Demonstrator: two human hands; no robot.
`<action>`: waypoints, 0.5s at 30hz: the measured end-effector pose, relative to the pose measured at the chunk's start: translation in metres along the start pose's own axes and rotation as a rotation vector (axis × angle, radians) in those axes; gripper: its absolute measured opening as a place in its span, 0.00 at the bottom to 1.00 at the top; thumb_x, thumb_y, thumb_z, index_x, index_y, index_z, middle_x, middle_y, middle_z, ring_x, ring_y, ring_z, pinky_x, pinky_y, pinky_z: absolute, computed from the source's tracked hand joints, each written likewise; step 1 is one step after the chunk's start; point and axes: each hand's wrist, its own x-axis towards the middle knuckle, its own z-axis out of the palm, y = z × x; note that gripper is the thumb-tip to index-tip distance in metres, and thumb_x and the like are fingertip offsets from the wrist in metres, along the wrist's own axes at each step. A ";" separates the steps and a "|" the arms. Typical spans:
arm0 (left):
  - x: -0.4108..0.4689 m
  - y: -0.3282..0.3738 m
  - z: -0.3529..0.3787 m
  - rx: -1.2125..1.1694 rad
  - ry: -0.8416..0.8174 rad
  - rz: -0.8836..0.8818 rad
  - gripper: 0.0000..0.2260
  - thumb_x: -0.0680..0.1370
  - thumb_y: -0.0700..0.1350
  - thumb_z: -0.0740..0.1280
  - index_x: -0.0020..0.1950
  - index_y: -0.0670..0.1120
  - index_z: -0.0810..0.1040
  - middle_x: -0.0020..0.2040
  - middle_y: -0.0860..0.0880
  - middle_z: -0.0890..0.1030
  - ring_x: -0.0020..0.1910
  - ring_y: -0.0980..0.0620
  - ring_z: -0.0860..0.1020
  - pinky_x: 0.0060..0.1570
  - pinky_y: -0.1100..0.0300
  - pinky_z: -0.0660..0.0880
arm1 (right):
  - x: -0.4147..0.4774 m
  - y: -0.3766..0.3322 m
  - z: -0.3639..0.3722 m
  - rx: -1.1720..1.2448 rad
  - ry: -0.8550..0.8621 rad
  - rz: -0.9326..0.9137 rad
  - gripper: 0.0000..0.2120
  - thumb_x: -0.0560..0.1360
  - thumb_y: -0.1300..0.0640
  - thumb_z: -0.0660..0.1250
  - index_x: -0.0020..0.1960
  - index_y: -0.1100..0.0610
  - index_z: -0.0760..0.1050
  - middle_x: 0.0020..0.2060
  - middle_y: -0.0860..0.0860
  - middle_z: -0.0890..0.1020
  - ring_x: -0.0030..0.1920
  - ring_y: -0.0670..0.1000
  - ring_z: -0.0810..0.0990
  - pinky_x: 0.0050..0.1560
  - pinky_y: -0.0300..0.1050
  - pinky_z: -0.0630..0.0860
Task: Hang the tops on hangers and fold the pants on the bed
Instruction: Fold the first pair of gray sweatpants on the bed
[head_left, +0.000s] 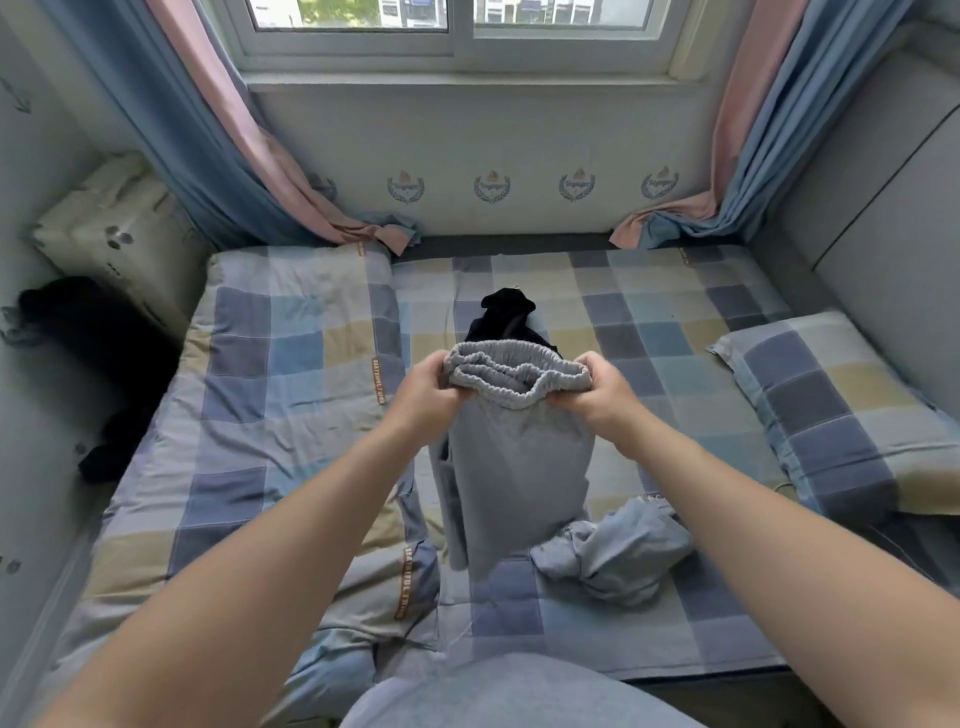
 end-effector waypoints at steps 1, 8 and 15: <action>0.004 0.003 -0.001 -0.027 -0.002 0.033 0.13 0.76 0.33 0.71 0.53 0.50 0.80 0.52 0.46 0.85 0.56 0.44 0.81 0.62 0.45 0.76 | 0.004 -0.006 -0.002 -0.021 0.031 -0.038 0.18 0.71 0.66 0.76 0.46 0.54 0.68 0.38 0.49 0.76 0.36 0.45 0.72 0.33 0.32 0.72; 0.008 -0.001 -0.010 0.001 -0.031 0.094 0.11 0.74 0.33 0.71 0.50 0.48 0.81 0.48 0.40 0.83 0.48 0.49 0.78 0.53 0.47 0.76 | 0.001 -0.019 -0.003 -0.075 0.028 -0.142 0.19 0.66 0.61 0.77 0.55 0.61 0.79 0.48 0.57 0.85 0.47 0.50 0.81 0.50 0.51 0.80; -0.022 -0.079 0.002 0.209 -0.128 -0.081 0.12 0.74 0.33 0.72 0.45 0.49 0.77 0.41 0.46 0.82 0.38 0.55 0.76 0.41 0.56 0.73 | -0.021 0.071 0.038 -0.395 0.042 -0.013 0.10 0.73 0.62 0.73 0.54 0.57 0.80 0.49 0.54 0.78 0.53 0.58 0.77 0.54 0.52 0.73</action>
